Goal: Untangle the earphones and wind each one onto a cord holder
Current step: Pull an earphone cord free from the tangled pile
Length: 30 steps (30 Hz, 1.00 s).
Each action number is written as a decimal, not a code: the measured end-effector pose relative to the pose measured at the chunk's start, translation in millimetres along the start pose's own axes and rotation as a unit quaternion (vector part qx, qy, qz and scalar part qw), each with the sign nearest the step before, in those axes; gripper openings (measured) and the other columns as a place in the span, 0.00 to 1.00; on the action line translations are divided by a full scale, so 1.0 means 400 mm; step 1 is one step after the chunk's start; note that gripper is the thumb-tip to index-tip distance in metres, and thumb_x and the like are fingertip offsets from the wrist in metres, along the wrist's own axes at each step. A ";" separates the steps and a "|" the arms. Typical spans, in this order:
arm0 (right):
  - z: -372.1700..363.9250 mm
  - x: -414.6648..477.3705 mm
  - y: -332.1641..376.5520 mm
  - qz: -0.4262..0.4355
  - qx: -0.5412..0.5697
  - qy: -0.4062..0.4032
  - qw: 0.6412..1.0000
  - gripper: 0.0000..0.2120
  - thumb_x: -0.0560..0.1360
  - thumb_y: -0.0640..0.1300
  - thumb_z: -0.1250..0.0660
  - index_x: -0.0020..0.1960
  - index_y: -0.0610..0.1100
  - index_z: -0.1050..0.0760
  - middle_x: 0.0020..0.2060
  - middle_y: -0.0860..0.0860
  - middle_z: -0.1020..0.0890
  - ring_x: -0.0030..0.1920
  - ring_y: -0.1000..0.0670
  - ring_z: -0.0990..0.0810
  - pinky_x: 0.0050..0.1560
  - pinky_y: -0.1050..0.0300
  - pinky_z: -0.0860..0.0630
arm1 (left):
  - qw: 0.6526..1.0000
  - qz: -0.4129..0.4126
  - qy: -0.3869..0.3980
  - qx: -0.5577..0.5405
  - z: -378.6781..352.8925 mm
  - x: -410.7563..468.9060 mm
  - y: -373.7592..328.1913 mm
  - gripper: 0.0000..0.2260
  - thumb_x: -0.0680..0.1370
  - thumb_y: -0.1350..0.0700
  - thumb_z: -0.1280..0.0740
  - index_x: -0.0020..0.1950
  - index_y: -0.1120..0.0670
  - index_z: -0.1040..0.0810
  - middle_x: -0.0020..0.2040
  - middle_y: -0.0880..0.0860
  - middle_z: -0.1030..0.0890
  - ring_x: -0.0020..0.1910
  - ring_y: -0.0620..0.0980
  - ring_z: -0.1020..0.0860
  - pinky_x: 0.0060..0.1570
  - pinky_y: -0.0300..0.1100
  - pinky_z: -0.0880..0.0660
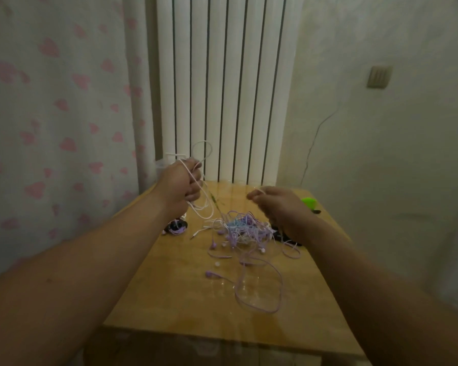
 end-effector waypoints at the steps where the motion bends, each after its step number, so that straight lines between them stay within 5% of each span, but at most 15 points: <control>1: -0.031 0.000 -0.001 0.015 -0.054 0.008 0.998 0.09 0.81 0.41 0.32 0.59 0.43 0.16 0.40 0.52 0.19 0.36 0.55 0.24 0.34 0.63 0.31 | 1.000 0.002 0.013 0.001 -0.018 -0.003 0.000 0.14 0.88 0.55 0.43 0.43 0.53 0.29 0.28 0.49 0.36 0.20 0.43 0.41 0.18 0.36 0.48; 4: -0.142 0.012 -0.032 0.027 -0.118 0.056 0.991 0.14 0.79 0.47 0.27 0.64 0.47 0.18 0.51 0.49 0.15 0.49 0.53 0.17 0.45 0.59 0.22 | 0.999 0.006 0.043 -0.001 -0.064 -0.012 -0.006 0.13 0.88 0.54 0.43 0.44 0.53 0.28 0.30 0.49 0.36 0.21 0.44 0.41 0.19 0.37 0.48; 8: -0.191 0.049 -0.010 0.047 -0.165 0.011 0.985 0.12 0.81 0.50 0.30 0.52 0.42 0.15 0.43 0.43 0.15 0.43 0.46 0.19 0.49 0.44 0.20 | 0.999 0.008 0.045 0.010 -0.077 -0.019 -0.008 0.13 0.88 0.55 0.43 0.45 0.54 0.28 0.29 0.49 0.36 0.21 0.44 0.41 0.20 0.37 0.49; 13: -0.167 0.046 0.024 0.021 -0.141 0.041 0.989 0.17 0.85 0.51 0.37 0.49 0.41 0.16 0.39 0.47 0.18 0.37 0.49 0.23 0.39 0.54 0.28 | 0.999 0.026 -0.012 0.045 -0.019 -0.010 0.005 0.08 0.86 0.56 0.42 0.48 0.54 0.28 0.31 0.49 0.31 0.21 0.44 0.40 0.18 0.35 0.46; 17: -0.141 0.040 0.044 0.039 -0.142 -0.016 0.989 0.17 0.84 0.50 0.38 0.42 0.44 0.19 0.35 0.51 0.22 0.35 0.51 0.25 0.37 0.56 0.32 | 0.999 0.027 -0.006 0.040 -0.024 -0.023 0.015 0.08 0.85 0.57 0.42 0.47 0.54 0.28 0.31 0.49 0.31 0.21 0.44 0.39 0.19 0.35 0.47; 23: -0.092 0.040 0.124 0.057 0.035 -0.058 0.996 0.18 0.82 0.51 0.35 0.36 0.46 0.27 0.26 0.55 0.31 0.28 0.52 0.36 0.30 0.57 0.40 | 1.000 0.025 -0.009 -0.004 -0.038 -0.014 0.006 0.07 0.86 0.57 0.42 0.49 0.55 0.28 0.31 0.49 0.31 0.21 0.43 0.39 0.19 0.35 0.47; 27: -0.056 0.044 0.165 0.105 0.002 -0.104 0.989 0.18 0.84 0.56 0.36 0.45 0.44 0.18 0.38 0.51 0.21 0.36 0.53 0.29 0.37 0.56 0.32 | 1.000 0.005 -0.006 -0.012 -0.046 -0.013 -0.021 0.06 0.86 0.58 0.42 0.51 0.55 0.28 0.32 0.50 0.31 0.22 0.44 0.40 0.19 0.36 0.47; 30: -0.040 0.059 0.182 0.111 0.055 -0.083 0.989 0.16 0.84 0.55 0.36 0.50 0.44 0.17 0.43 0.50 0.18 0.35 0.54 0.30 0.34 0.57 0.32 | 1.000 -0.019 -0.007 0.012 -0.049 -0.013 -0.041 0.06 0.86 0.58 0.42 0.52 0.56 0.26 0.32 0.51 0.31 0.22 0.44 0.39 0.19 0.35 0.46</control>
Point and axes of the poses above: each hand's wrist, its own x-axis towards the middle knuckle, its own z-axis out of the back of the hand, y = z × x, the point moved 6 cm from there along x, towards the middle knuckle
